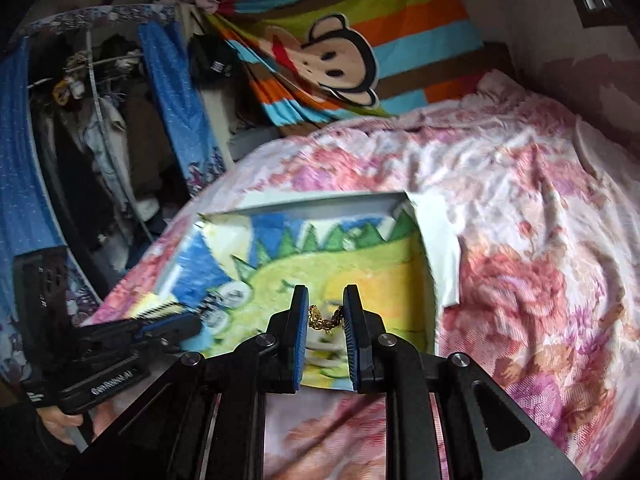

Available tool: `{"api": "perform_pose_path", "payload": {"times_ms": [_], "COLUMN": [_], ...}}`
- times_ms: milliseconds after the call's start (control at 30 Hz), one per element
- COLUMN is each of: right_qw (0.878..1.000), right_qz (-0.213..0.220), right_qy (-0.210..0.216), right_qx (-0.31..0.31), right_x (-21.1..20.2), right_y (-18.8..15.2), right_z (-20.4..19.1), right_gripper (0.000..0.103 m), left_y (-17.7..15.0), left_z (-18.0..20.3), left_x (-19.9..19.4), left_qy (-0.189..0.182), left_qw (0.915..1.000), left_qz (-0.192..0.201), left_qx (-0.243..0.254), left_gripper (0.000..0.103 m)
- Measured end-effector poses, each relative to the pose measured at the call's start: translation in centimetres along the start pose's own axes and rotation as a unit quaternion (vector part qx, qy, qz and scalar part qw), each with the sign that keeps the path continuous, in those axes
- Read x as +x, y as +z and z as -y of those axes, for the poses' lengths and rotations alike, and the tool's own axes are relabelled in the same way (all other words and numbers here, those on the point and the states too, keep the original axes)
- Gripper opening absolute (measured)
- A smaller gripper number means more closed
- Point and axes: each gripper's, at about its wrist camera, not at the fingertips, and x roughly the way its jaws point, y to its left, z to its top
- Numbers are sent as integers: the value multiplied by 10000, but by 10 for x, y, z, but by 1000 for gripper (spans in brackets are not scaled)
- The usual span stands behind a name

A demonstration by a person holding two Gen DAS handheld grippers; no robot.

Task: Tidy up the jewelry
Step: 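Carry both items into the tray and open both tools, then lift both open tools away from the tray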

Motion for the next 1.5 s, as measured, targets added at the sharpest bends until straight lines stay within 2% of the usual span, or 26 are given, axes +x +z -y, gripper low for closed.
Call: {"api": "perform_pose_path", "payload": {"times_ms": [300,633,700,733,800,867,933,1000,1100,1167,1233,1300,1400,1500], "right_qw": [9977,9946,9946,9946,9951,9956,9960,9965,9972,9975,9974,9973,9968,9960], "right_qz": [-607,-892,-876,-859,-768,-674,-579,-431,-172,-43,147,318,539,733], "right_qy": [-281,-529,-552,-574,-618,-635,-674,-712,-727,-708,-698,-655,-571,-457], "right_qx": [99,84,96,100,116,135,134,107,50,15,-15,-42,-134,-211], "right_x": [30,35,31,29,22,14,4,-7,-25,-36,-51,-66,-85,-106], "right_y": [-25,-35,-34,-34,-33,-30,-27,-23,-18,-16,-16,-17,-19,-25], "right_z": [14,18,19,19,20,22,23,22,19,16,11,6,-4,-17], "right_gripper": [16,16,19,26,37,38,39,49,56,61,69,79,88,93], "left_y": [-7,-11,-10,-10,-9,-9,-9,-7,-3,0,3,5,3,-4], "left_z": [-3,2,1,1,2,2,3,4,7,11,14,15,15,11], "left_x": [30,34,34,33,31,26,19,10,-6,-21,-37,-55,-78,-102], "left_qy": [84,233,272,286,283,259,231,208,215,232,225,240,372,488], "left_qw": [9990,9977,9974,9974,9974,9979,9988,9992,9996,9996,9991,9980,9959,9923], "left_qz": [-431,-627,-660,-662,-657,-583,-430,-317,-139,69,306,523,756,1019], "left_qx": [-36,114,90,83,88,55,-15,-84,-132,-137,-202,-268,-339,-504], "left_gripper": [5,5,5,6,14,42,52,53,56,70,79,82,94,102]}}
